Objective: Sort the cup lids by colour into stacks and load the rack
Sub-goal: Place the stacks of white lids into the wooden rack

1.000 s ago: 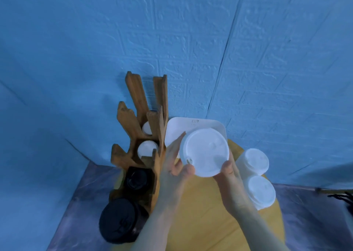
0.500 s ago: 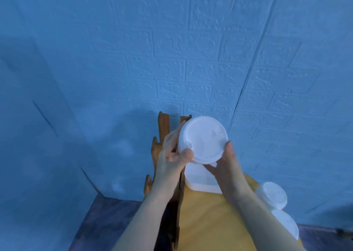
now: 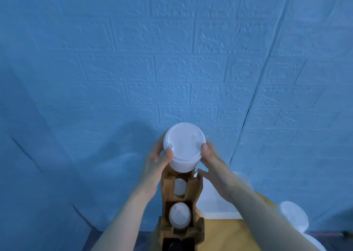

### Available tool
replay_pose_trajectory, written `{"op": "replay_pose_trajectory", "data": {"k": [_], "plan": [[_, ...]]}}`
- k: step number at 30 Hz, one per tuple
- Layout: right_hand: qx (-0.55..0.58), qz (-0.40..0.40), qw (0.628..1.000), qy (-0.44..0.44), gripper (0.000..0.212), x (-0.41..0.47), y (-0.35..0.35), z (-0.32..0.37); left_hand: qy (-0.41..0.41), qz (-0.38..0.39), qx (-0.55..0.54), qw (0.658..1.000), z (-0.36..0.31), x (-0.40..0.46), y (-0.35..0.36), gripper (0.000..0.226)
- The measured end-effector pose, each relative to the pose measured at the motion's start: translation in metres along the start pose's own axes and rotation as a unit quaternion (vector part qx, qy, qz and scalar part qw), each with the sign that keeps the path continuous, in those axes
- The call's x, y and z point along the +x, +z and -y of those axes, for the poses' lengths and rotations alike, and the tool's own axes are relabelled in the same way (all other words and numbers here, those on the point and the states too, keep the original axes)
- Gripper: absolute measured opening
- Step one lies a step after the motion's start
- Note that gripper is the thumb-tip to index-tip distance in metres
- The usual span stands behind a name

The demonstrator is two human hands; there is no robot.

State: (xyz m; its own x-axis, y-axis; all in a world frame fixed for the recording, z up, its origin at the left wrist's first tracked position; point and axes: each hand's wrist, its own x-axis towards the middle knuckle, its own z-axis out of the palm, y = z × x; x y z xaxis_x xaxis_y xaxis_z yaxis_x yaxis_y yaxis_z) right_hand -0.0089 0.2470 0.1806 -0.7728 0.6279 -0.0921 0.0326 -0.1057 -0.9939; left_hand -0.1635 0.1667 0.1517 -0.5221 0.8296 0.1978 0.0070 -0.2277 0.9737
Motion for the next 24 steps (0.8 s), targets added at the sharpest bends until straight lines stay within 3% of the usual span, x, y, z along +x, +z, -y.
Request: {"op": "replay_pose_trajectory", "data": {"k": [3, 7, 10, 13, 19, 24], "plan": [[-0.014, -0.010, 1.000, 0.010, 0.072, 0.017, -0.013, -0.012, 0.004, 0.010, 0.021, 1.000, 0.004, 0.012, -0.009, 0.098], [-0.054, -0.004, 0.998, 0.009, 0.112, 0.029, -0.024, -0.017, -0.014, 0.033, 0.039, 0.999, 0.005, 0.020, -0.014, 0.104], [-0.076, -0.003, 0.997, 0.001, 0.117, 0.034, -0.031, -0.020, -0.008, 0.025, 0.039, 0.999, 0.010, 0.020, -0.016, 0.109], [-0.069, 0.011, 0.998, 0.004, 0.113, 0.033, -0.034, -0.029, -0.014, 0.028, 0.045, 0.998, 0.021, 0.018, -0.018, 0.106], [-0.055, 0.008, 0.998, 0.009, 0.087, 0.039, -0.031, -0.045, -0.013, 0.022, 0.066, 0.997, 0.038, 0.017, -0.022, 0.107], [-0.047, 0.019, 0.998, 0.035, 0.091, 0.044, -0.033, -0.052, -0.027, 0.036, 0.054, 0.998, 0.049, 0.022, -0.030, 0.097]]}}
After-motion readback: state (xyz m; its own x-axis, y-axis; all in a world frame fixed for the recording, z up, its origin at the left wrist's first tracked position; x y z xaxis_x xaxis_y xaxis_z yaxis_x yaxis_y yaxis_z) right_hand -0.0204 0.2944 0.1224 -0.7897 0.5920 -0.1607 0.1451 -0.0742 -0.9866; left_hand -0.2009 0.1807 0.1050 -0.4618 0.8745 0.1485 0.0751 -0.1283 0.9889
